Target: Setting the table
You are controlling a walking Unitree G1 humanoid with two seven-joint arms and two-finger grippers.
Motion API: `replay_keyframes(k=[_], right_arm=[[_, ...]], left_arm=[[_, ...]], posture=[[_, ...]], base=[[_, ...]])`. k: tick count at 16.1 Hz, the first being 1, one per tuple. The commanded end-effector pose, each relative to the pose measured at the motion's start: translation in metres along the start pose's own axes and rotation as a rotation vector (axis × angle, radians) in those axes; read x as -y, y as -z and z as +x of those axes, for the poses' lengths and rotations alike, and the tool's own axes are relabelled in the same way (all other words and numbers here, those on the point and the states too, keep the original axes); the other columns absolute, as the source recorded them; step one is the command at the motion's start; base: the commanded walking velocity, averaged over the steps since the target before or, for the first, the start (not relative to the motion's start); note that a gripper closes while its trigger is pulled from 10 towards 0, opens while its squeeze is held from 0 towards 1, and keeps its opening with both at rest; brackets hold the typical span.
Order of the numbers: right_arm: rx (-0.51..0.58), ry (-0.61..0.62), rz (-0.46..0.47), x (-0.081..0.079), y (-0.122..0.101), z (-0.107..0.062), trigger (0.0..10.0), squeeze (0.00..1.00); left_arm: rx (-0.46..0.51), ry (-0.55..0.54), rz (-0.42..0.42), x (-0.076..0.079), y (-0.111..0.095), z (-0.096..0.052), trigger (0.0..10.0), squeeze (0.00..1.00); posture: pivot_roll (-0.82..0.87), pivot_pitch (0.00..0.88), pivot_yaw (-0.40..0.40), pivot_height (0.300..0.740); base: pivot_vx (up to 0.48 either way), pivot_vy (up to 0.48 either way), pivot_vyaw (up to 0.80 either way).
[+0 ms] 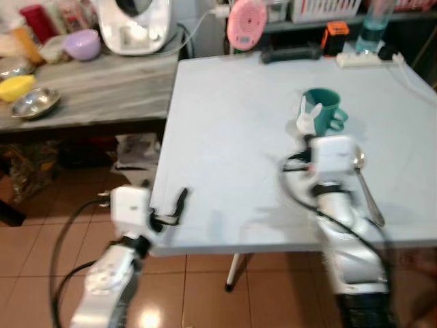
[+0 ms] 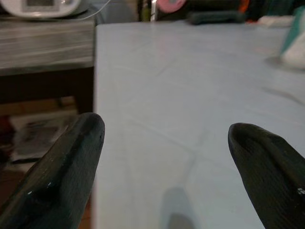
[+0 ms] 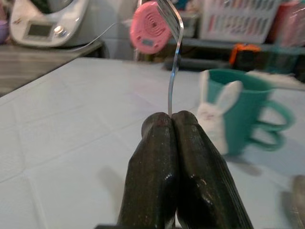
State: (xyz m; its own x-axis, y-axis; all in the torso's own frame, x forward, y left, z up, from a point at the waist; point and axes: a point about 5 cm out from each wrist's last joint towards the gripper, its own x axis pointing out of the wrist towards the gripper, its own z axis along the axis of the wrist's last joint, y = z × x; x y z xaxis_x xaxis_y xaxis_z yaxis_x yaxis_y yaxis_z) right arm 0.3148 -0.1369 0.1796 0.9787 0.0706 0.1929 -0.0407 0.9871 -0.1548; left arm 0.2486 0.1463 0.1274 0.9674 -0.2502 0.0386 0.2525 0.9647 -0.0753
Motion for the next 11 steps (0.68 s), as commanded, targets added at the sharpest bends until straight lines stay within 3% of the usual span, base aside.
replay_keyframes(k=[1, 5, 8, 11], right_arm=[[0.003, 0.016, -0.005, 0.006, 0.0, 0.0, 10.0, 0.0], [-0.006, -0.012, 0.025, 0.002, 0.0, -0.001, 10.0, 0.0], [-0.037, -0.088, 0.176, -0.012, -0.002, 0.001, 10.0, 0.0], [-0.069, -0.145, 0.342, -0.024, -0.006, 0.001, 10.0, 0.0]], left_arm=[[0.001, 0.013, -0.002, 0.002, -0.001, -0.001, 10.0, 0.0], [-0.025, 0.063, 0.041, 0.0, 0.001, -0.009, 10.0, 0.0], [-0.043, 0.06, 0.075, -0.013, 0.001, -0.014, 10.0, 0.0], [-0.045, 0.071, 0.072, -0.009, 0.0, -0.013, 10.0, 0.0]], posture=[[-0.15, 0.16, 0.126, 0.74], [-0.14, 0.162, 0.124, 0.74], [-0.14, 0.162, 0.124, 0.74], [-0.14, 0.17, 0.133, 0.74]], base=[[0.0, 0.0, 0.0], [0.0, 0.0, 0.0], [0.0, 0.0, 0.0], [0.0, 0.0, 0.0]])
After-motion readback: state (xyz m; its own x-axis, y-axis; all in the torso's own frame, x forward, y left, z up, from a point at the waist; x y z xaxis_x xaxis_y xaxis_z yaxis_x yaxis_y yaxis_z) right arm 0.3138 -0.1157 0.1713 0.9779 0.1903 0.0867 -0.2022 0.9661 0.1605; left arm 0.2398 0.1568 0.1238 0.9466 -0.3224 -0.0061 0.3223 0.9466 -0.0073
